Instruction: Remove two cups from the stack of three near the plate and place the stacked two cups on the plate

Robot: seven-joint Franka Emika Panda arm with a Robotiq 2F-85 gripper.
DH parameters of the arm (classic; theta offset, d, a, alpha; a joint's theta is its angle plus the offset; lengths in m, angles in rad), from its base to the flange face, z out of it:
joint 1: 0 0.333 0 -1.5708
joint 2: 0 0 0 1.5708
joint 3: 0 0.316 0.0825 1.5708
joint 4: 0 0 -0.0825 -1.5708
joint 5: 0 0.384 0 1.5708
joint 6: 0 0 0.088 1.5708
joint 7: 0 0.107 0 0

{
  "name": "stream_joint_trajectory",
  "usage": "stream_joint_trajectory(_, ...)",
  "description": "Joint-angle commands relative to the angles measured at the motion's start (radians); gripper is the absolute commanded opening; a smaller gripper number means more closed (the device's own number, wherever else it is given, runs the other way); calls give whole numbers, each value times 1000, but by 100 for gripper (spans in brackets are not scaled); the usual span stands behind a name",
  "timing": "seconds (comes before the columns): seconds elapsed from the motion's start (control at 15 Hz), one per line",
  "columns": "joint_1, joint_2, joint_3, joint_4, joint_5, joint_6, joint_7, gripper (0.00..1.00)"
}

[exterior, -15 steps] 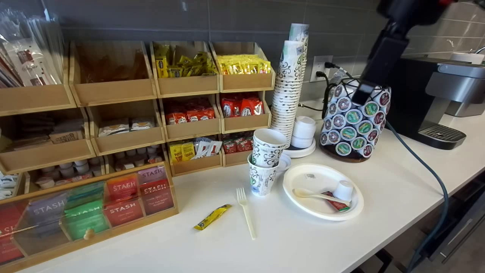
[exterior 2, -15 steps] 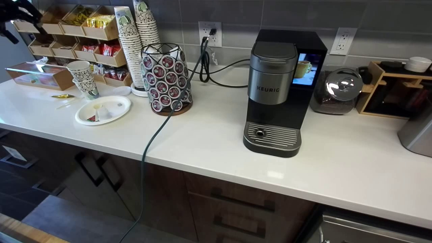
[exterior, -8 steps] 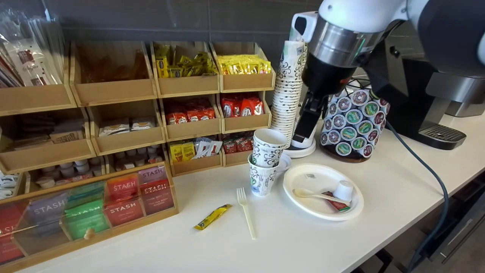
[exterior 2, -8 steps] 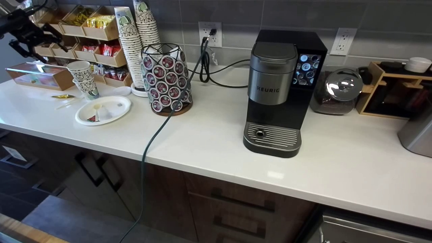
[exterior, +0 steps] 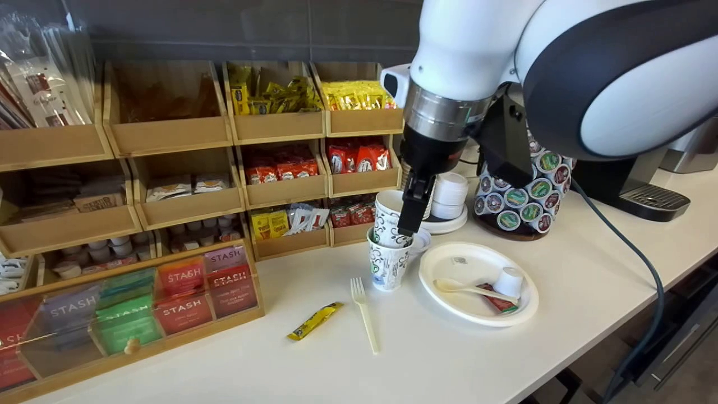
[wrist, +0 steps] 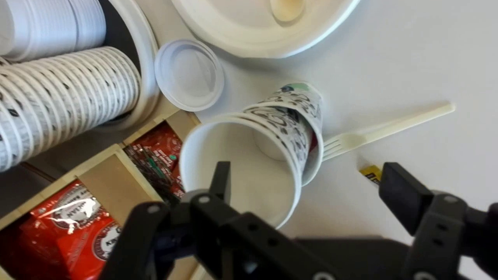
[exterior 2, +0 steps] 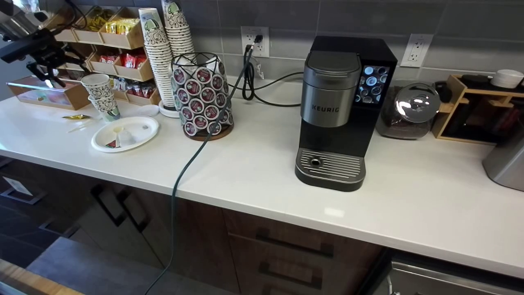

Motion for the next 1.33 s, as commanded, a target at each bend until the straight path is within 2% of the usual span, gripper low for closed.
stream_joint_trajectory(0.0, 41, 74, -15, 59, 29, -20, -82, 68)
stream_joint_trajectory(0.13, 49, 102, -26, 83, 26, -22, -99, 50)
stream_joint_trajectory(0.2, 51, 114, -30, 97, 28, -24, -108, 47)
stream_joint_trajectory(0.27, 52, 124, -36, 110, 28, -25, -116, 50)
stream_joint_trajectory(0.33, 53, 131, -39, 120, 31, -27, -123, 48)
stream_joint_trajectory(0.4, 51, 138, -43, 128, 37, -30, -133, 43)
stream_joint_trajectory(0.47, 48, 140, -43, 134, 46, -30, -147, 24)
stream_joint_trajectory(0.67, 44, 125, -43, 129, 75, -29, -192, 1)
stream_joint_trajectory(0.93, 30, 50, -33, 58, 137, -23, -274, 1)
stream_joint_trajectory(1.27, 11, -141, -29, -89, 194, 4, -277, 1)
